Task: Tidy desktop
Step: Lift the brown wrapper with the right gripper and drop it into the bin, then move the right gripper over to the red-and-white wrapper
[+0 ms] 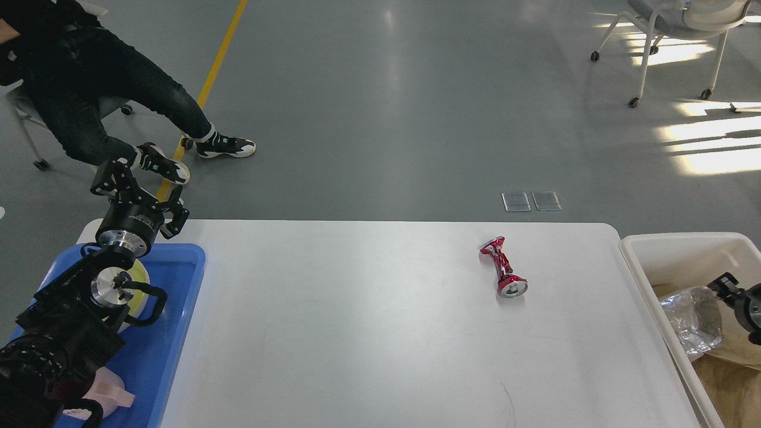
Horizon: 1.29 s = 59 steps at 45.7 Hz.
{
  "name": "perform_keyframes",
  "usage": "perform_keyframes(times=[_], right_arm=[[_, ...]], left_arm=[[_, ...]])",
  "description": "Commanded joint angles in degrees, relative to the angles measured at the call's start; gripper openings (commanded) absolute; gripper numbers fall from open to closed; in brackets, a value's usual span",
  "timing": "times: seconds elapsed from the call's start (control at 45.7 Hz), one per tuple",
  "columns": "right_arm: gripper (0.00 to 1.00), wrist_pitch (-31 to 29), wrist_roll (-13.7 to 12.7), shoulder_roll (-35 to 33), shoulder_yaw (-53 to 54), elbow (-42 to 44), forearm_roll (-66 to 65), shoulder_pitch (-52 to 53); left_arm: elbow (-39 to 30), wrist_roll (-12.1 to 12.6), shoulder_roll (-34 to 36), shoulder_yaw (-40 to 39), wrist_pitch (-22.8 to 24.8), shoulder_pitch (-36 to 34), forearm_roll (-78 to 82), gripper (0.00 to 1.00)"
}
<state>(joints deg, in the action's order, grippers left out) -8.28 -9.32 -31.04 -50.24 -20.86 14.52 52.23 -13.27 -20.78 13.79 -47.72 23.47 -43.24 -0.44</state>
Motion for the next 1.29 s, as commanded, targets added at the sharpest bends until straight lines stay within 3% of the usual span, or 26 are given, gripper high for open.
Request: perform_keyframes(times=[0.0, 0.285, 0.46, 0.679, 0.898, 1.007, 1.095, 1.27], right_arm=[[1.0, -0.8, 0.1, 1.3, -0.9, -0.1, -0.1, 4.2], [1.0, -6.3, 0.0, 6.8, -18.7, -10.0, -0.2, 29.7], [1.0, -15.1, 0.0, 15.3, -25.8, -18.8, -0.1, 43.1], [1.0, -32.0, 0.1, 21.5, -24.6, -26.2, -0.2, 58.9], [1.0, -38.7, 0.1, 23.7, -19.8, -38.0, -0.1, 74.8], [1.0, -38.4, 0.1, 24.6, -17.6, -43.2, -0.2, 80.3], [1.0, -36.0, 0.1, 24.7, -16.6, -43.0, -0.3, 78.6], [1.0, -13.6, 0.1, 24.7, -16.4, -43.3, -4.7, 65.2]], left_arm=[[0.0, 0.0, 0.0, 0.0, 0.0, 0.0, 0.0, 0.99], [0.0, -0.1, 0.0, 0.0, 0.0, 0.0, 0.0, 0.99], [0.0, -0.1, 0.0, 0.0, 0.0, 0.0, 0.0, 0.99], [0.0, 0.0, 0.0, 0.0, 0.0, 0.0, 0.0, 0.99], [0.0, -0.1, 0.0, 0.0, 0.0, 0.0, 0.0, 0.99], [0.0, 0.0, 0.0, 0.0, 0.0, 0.0, 0.0, 0.99], [0.0, 0.0, 0.0, 0.0, 0.0, 0.0, 0.0, 0.99], [0.0, 0.0, 0.0, 0.0, 0.0, 0.0, 0.0, 0.99]])
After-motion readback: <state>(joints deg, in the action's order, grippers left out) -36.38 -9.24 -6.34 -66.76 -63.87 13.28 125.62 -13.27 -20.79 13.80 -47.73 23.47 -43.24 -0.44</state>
